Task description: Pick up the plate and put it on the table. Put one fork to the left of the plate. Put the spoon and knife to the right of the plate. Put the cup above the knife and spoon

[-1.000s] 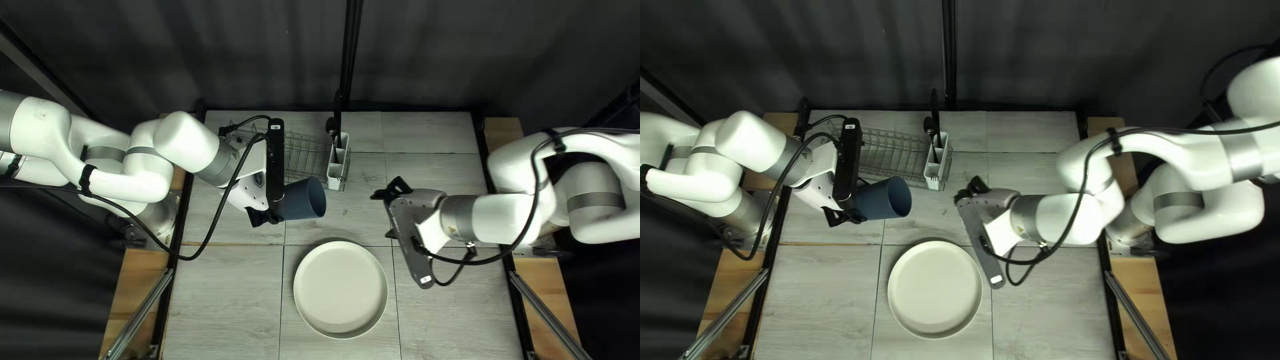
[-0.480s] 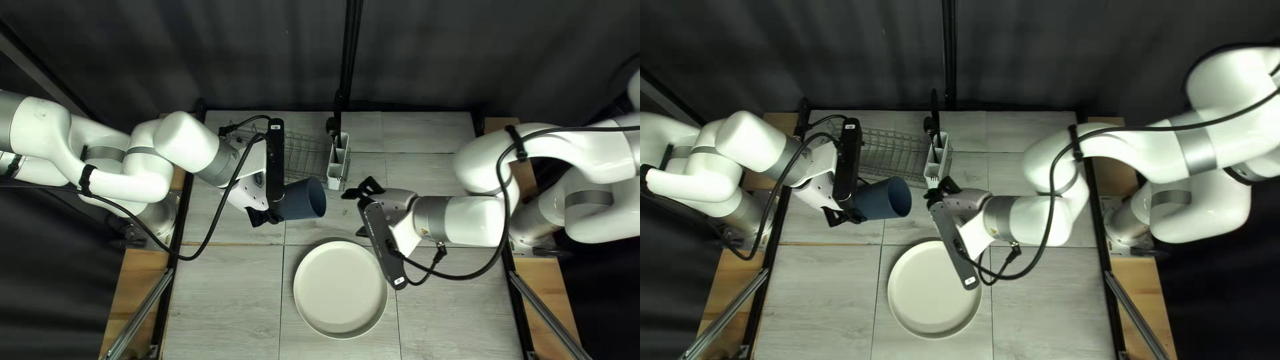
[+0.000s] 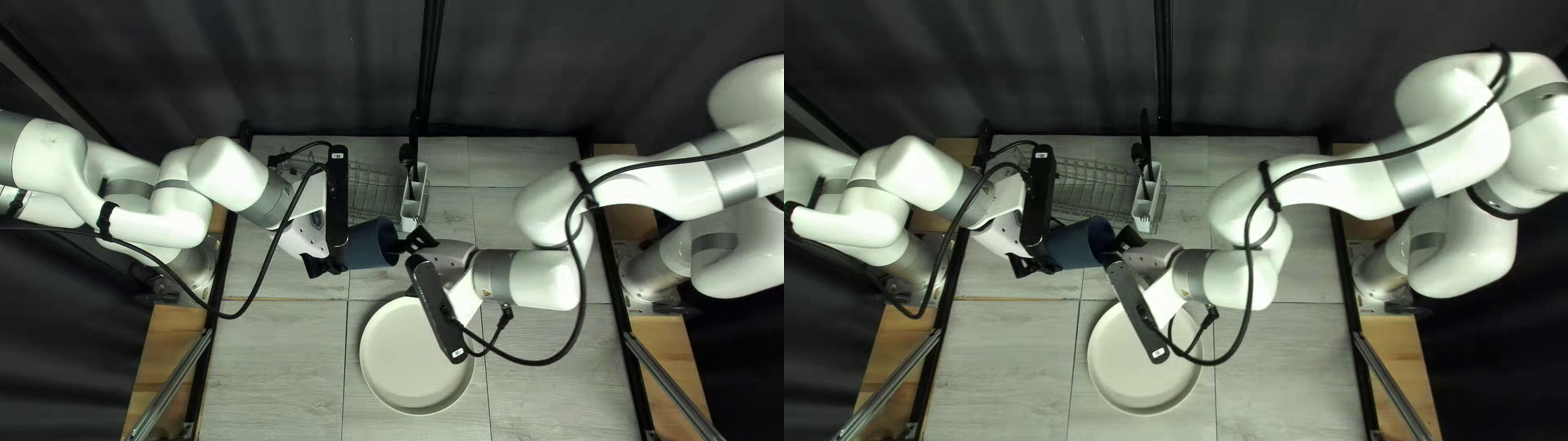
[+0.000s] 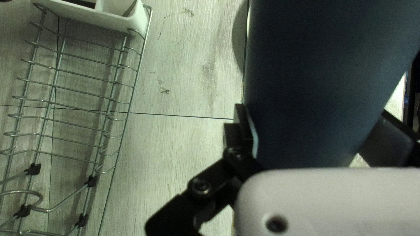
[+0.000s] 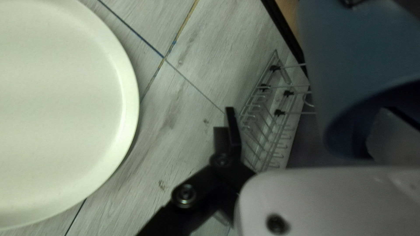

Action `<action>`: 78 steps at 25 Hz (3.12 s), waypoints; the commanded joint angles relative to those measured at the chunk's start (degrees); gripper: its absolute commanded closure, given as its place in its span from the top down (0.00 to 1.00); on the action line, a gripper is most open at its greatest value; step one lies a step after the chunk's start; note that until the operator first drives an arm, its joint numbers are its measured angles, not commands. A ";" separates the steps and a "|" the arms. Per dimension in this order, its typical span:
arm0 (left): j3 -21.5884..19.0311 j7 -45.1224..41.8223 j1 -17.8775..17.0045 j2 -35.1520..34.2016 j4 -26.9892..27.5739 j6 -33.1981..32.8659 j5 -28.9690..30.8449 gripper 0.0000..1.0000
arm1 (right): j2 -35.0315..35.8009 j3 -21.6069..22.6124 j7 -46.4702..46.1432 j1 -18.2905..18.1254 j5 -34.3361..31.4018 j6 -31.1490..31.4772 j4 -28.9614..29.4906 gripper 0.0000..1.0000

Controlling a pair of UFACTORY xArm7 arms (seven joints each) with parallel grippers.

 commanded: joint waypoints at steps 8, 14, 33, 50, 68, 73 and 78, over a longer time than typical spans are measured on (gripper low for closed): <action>0.00 0.00 0.00 0.00 0.00 0.00 0.00 0.00 | 3.77 0.06 0.23 0.57 -1.75 1.07 3.45 0.00; 0.00 0.00 0.00 0.00 0.00 0.00 0.00 0.00 | 3.77 0.06 0.23 0.57 -1.75 1.07 3.45 0.00; 0.00 0.00 0.00 0.00 0.00 0.00 0.00 1.00 | -12.48 -5.58 -27.04 3.30 28.21 -2.25 -13.58 0.00; 0.00 0.00 0.00 0.00 0.00 0.00 0.00 1.00 | -20.75 -27.78 -82.56 20.01 71.27 29.94 -14.95 0.00; 0.00 0.00 0.00 0.00 0.00 0.00 0.00 1.00 | -3.84 -23.69 -58.14 19.95 58.11 46.55 -3.60 0.00; 0.00 0.00 0.00 0.00 0.00 0.00 0.00 1.00 | -0.70 -23.01 -51.74 20.96 55.88 48.14 -1.53 0.00; 0.00 0.00 0.00 0.00 0.00 0.00 0.00 1.00 | -0.37 -22.69 -50.08 21.34 55.50 46.20 -2.39 0.00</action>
